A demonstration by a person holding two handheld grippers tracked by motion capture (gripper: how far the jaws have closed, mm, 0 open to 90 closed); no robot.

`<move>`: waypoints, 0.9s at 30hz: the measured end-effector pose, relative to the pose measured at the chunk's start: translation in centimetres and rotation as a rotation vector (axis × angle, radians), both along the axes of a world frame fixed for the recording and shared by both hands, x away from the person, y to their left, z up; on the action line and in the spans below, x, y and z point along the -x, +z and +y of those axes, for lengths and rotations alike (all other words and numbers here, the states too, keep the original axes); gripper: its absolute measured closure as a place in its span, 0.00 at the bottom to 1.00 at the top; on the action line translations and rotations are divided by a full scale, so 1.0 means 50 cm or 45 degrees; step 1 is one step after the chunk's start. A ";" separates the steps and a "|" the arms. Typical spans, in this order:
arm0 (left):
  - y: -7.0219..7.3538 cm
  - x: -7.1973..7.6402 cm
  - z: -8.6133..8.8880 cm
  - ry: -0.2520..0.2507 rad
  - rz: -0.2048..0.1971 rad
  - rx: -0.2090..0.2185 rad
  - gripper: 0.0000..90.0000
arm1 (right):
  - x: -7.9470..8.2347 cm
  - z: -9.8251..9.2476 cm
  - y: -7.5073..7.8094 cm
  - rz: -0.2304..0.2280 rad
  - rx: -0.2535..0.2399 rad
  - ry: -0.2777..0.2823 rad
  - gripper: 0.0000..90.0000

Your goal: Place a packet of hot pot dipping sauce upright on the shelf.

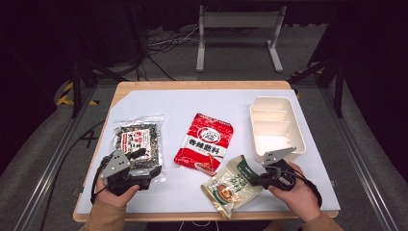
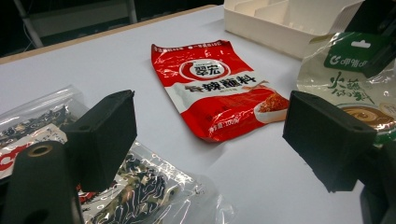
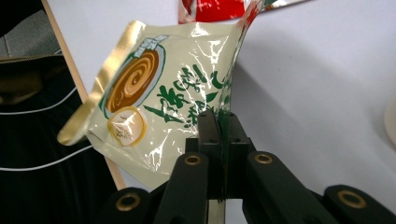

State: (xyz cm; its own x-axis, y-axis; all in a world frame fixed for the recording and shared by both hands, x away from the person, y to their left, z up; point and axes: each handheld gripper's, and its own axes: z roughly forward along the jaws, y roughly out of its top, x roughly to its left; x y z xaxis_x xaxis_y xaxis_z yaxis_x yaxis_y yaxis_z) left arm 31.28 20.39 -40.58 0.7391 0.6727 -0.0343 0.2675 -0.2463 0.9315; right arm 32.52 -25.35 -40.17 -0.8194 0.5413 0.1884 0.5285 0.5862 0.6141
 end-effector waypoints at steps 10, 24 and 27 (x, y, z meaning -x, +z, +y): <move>-0.002 -0.006 0.001 0.035 0.024 -0.026 0.20 | 0.007 0.012 0.066 -0.079 0.010 0.036 1.00; -0.001 -0.008 0.003 0.035 0.027 -0.026 0.20 | 0.021 0.038 0.151 -0.226 0.116 0.127 1.00; -0.002 -0.010 0.002 0.038 0.030 -0.026 0.20 | 0.020 0.042 0.168 -0.264 0.149 0.147 1.00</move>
State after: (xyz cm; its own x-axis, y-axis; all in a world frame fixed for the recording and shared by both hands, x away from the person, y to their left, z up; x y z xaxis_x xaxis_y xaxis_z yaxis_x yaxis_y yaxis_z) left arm 31.77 20.48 -40.66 0.7179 0.6952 -0.0370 0.2965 -0.2572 0.9198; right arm 31.51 -23.24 -31.75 -0.8917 0.4500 -0.0481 0.3239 0.7087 0.6267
